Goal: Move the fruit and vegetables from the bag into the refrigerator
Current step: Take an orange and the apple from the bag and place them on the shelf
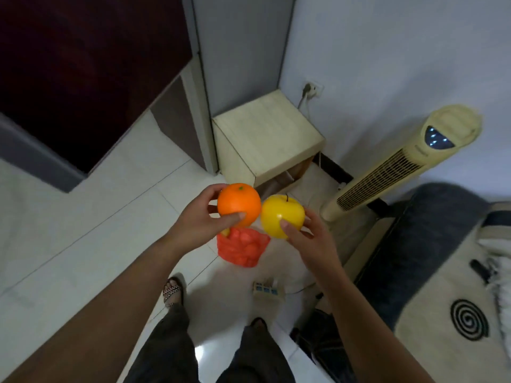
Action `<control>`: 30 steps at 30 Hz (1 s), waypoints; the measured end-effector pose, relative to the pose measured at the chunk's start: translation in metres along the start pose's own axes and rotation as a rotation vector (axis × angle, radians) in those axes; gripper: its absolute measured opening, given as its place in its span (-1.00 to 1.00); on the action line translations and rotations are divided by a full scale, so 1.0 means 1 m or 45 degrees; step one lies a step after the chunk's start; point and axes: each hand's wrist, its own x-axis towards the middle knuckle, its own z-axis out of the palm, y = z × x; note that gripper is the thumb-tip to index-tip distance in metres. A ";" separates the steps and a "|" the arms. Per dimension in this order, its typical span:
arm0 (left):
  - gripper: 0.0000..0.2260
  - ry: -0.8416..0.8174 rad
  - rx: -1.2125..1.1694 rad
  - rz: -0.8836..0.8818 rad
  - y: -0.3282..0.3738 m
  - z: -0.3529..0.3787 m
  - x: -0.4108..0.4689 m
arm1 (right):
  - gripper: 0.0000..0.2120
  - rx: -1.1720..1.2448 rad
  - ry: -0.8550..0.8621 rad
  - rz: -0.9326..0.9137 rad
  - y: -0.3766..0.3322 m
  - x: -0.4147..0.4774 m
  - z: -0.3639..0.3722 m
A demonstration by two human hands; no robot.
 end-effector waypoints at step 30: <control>-0.38 0.947 -0.010 -0.242 -0.082 -0.317 -0.325 | -0.51 -0.236 -0.988 -0.387 -0.105 -0.155 0.372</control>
